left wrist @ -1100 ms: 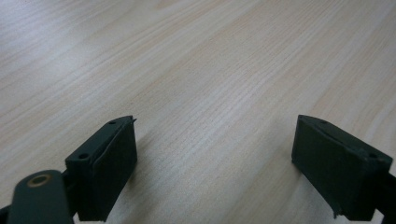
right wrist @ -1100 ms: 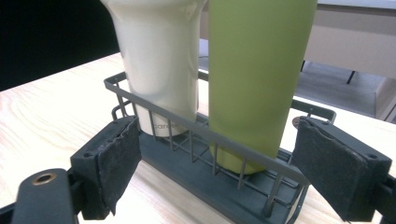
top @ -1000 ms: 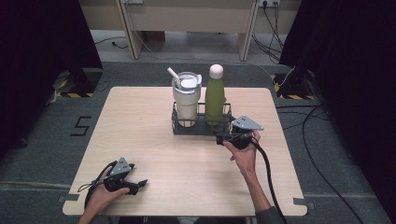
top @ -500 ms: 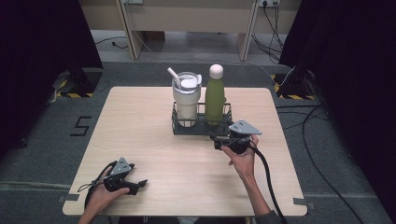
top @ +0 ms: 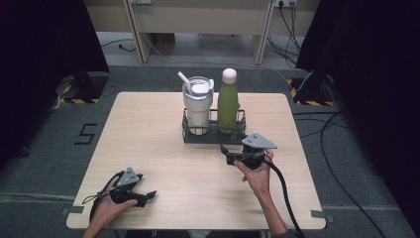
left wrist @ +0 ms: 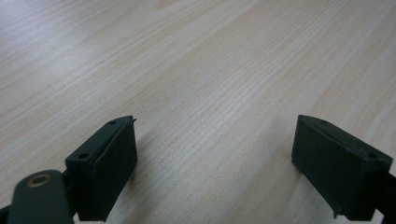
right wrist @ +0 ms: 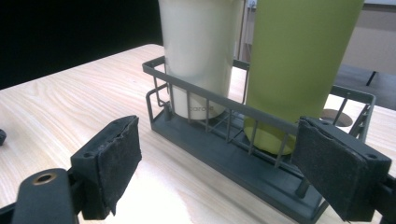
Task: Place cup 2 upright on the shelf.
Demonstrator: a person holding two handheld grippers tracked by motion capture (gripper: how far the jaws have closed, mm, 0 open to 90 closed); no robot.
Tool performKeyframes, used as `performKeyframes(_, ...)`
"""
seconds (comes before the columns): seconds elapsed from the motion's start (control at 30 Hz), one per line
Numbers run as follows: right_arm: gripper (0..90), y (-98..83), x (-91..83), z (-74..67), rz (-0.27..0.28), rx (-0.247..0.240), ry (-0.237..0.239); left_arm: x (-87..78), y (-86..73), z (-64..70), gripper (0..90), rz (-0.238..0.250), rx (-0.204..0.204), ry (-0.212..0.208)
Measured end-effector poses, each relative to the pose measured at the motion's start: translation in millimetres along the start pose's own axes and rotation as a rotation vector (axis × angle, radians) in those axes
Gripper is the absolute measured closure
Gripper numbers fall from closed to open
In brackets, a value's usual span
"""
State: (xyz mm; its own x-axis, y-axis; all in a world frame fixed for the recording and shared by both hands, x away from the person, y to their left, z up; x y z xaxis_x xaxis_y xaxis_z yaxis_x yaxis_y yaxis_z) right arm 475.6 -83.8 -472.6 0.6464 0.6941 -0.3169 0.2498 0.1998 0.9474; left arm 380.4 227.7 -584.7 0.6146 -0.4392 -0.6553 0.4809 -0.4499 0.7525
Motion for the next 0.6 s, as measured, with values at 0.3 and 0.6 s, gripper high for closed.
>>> performKeyframes(0.3,15.3,-3.0,-2.3,-7.3,0.003,0.002,0.016,0.0,0.0,0.0,13.4,0.001,0.0,0.0)
performKeyframes(0.6,15.3,-10.5,-5.7,-11.7,0.0,0.006,0.024,0.1,0.1,0.0,13.4,0.001,-0.001,0.0)
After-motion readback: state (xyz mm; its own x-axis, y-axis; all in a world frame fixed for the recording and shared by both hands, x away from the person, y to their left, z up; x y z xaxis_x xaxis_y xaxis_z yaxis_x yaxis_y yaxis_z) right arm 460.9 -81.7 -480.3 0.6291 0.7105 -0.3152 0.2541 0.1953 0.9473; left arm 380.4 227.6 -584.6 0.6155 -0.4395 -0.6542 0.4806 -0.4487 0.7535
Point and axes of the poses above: each handheld gripper's, and its own axes: x roughly forward along the jaws, y roughly out of its top, z roughly to its right, the point moved 9 cm from there along x, roughly forward along the jaws, and after that the axes turned 7 degrees about y, right-handed, at the moved point
